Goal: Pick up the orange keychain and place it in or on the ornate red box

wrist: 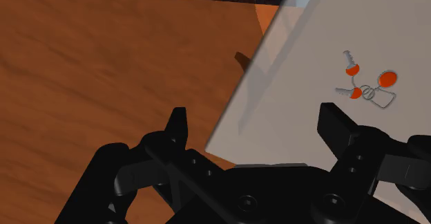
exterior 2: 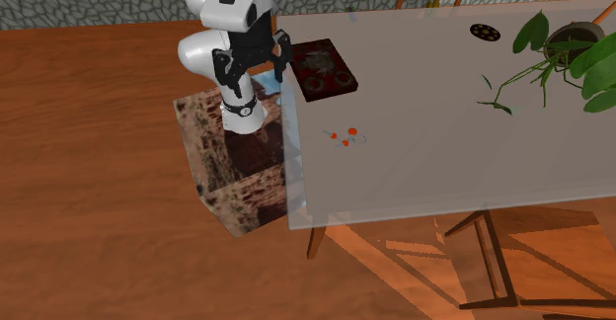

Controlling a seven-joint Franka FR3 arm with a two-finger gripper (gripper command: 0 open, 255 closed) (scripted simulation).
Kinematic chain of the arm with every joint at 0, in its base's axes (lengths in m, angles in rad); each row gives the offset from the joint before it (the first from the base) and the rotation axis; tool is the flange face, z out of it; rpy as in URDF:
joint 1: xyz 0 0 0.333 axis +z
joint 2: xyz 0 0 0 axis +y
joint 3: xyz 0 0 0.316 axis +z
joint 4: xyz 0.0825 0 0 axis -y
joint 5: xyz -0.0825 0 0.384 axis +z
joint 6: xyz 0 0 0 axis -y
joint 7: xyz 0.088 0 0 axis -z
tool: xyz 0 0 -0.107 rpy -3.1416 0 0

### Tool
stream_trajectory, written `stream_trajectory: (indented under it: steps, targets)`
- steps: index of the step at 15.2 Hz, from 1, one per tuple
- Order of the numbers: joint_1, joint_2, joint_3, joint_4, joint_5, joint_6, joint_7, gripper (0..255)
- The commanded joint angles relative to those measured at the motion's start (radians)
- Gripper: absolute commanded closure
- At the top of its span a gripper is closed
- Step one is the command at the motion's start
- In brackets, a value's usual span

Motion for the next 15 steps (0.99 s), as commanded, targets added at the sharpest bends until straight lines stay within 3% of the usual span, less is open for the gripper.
stream_trajectory:
  steps: [1, 15]
  targets:
    - [0.000, 0.000, 0.000, 0.000, 0.000, 0.000, 0.000, 0]
    - [0.173, 0.105, 0.151, -0.291, 0.155, 0.384, 0.001, 0]
